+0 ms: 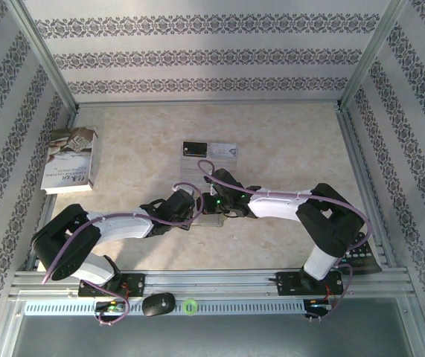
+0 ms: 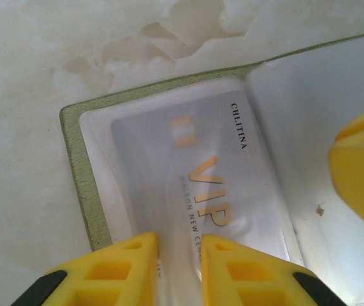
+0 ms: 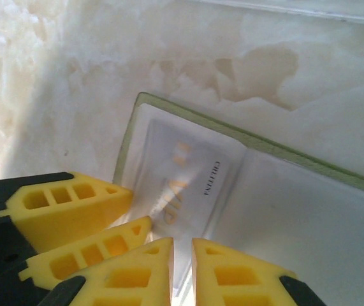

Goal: Take the credit cards out of the card holder

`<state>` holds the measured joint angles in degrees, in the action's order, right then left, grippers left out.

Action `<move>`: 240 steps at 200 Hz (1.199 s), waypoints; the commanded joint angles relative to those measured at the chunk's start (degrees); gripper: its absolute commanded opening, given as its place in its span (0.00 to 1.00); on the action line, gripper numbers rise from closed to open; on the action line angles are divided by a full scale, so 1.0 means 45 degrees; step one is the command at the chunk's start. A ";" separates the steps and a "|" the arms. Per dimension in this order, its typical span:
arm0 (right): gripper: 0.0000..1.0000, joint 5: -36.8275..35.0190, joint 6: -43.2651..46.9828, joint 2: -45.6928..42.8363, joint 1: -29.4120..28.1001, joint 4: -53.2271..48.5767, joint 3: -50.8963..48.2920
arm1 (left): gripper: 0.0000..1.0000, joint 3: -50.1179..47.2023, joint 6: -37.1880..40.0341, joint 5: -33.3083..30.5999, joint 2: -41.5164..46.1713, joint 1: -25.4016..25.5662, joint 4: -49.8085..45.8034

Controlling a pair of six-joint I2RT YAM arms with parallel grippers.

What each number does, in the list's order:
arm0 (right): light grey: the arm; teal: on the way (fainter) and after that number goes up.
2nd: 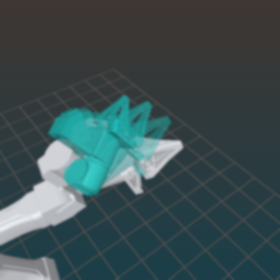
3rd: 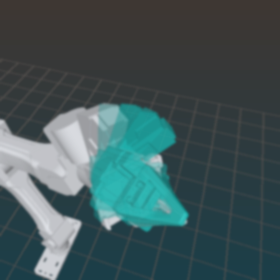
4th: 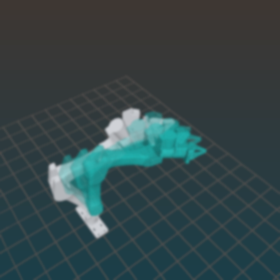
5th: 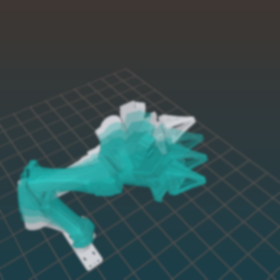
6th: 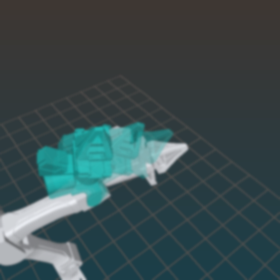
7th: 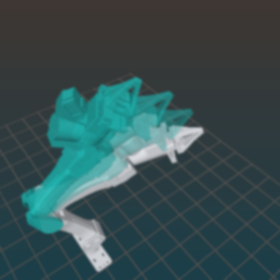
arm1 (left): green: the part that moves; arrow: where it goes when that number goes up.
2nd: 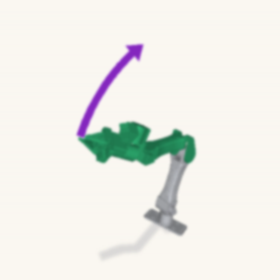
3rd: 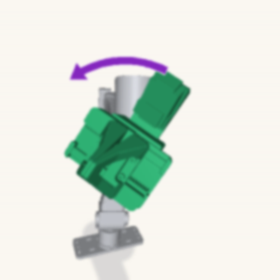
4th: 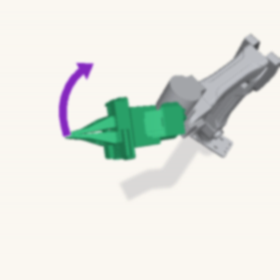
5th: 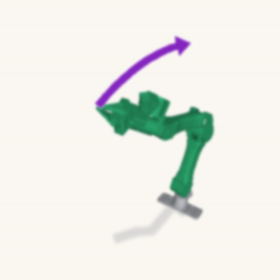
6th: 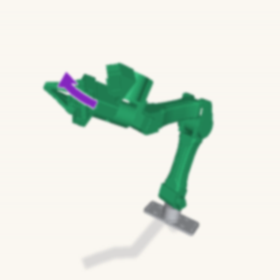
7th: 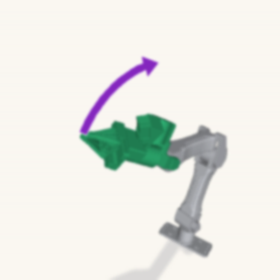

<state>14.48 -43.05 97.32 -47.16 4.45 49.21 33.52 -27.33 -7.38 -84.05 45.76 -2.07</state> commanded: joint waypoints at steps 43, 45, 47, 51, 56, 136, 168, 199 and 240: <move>0.15 0.0143 -0.0453 0.0726 -0.0196 0.0139 0.0527 | 0.10 -0.0920 -0.0684 0.1073 0.0388 -0.0104 -0.0111; 0.15 0.0152 -0.0453 0.0734 -0.0188 0.0104 0.0538 | 0.10 -0.0938 -0.0694 0.1117 0.0390 -0.0118 -0.0098; 0.15 0.0149 -0.0444 0.0736 -0.0186 0.0076 0.0531 | 0.09 -0.0928 -0.0686 0.1152 0.0400 -0.0126 -0.0091; 0.15 0.0127 -0.0457 0.0755 -0.0175 -0.0003 0.0544 | 0.09 -0.0945 -0.0702 0.1207 0.0443 -0.0147 -0.0062; 0.15 0.0086 -0.0460 0.0774 -0.0166 -0.0054 0.0544 | 0.07 -0.0965 -0.0704 0.1274 0.0468 -0.0175 -0.0049; 0.23 -0.0486 -0.0085 0.0825 -0.0059 -0.0809 0.0701 | 0.00 -0.1073 -0.0883 0.2178 0.0963 -0.0689 0.0008; 0.24 -0.0084 0.0061 0.0990 -0.0029 -0.0725 0.0828 | 0.00 -0.1412 -0.1157 0.2860 0.1226 -0.1097 0.0479; 0.24 0.0177 0.0093 0.1079 -0.0031 -0.0715 0.0958 | 0.00 -0.1587 -0.1467 0.3466 0.1492 -0.1469 0.0801; 0.24 0.0365 -0.0018 0.1199 -0.0068 -0.0769 0.0948 | 0.00 -0.1784 -0.1832 0.3968 0.1657 -0.1726 0.1263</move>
<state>14.68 -43.55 101.45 -47.48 1.80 52.03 26.76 -33.65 7.55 -77.38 38.92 2.63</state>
